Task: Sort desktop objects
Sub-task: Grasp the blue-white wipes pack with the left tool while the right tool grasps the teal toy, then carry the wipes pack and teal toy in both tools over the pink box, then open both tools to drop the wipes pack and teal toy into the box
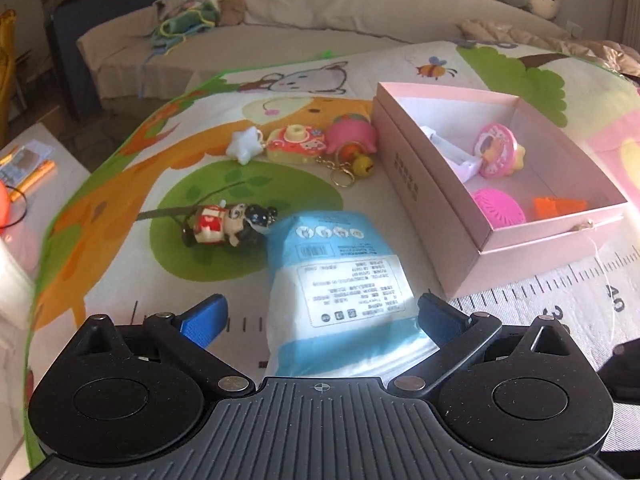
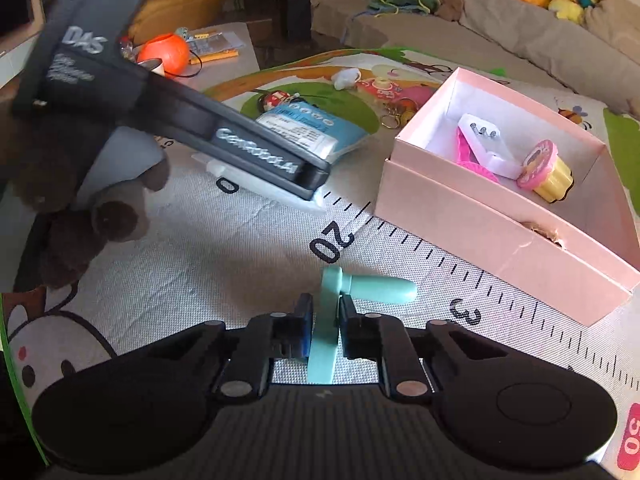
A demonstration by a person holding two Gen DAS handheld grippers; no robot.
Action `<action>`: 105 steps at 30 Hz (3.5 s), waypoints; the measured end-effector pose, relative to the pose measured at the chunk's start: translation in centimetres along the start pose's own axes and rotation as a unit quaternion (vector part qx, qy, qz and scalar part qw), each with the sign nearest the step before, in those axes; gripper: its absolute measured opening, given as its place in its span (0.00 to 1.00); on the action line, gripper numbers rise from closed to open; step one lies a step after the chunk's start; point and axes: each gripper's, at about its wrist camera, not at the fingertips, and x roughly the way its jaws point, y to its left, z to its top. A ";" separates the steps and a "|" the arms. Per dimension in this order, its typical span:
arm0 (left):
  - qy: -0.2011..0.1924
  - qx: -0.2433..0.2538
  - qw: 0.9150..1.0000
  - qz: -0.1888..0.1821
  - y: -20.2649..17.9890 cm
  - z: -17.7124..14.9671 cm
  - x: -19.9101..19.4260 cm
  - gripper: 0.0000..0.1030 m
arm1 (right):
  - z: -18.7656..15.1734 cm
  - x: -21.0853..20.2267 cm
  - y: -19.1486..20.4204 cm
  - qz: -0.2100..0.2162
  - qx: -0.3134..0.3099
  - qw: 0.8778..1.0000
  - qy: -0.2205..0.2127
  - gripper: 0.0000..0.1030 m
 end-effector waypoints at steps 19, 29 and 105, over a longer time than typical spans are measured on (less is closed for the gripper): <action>-0.063 0.083 0.992 -0.072 -3.0 -4.5 -13.4 0.63 | -1.9 -13.9 -3.3 -0.043 0.025 0.996 -0.071 0.01; -0.065 0.088 0.987 -0.116 -5.7 -3.7 -13.5 0.63 | -1.9 -13.1 -3.5 -0.007 0.027 0.999 -0.041 0.31; -0.098 -0.116 0.988 -0.012 7.0 -5.7 -2.1 1.00 | 25.8 18.7 -11.2 -0.096 0.173 0.979 0.042 0.30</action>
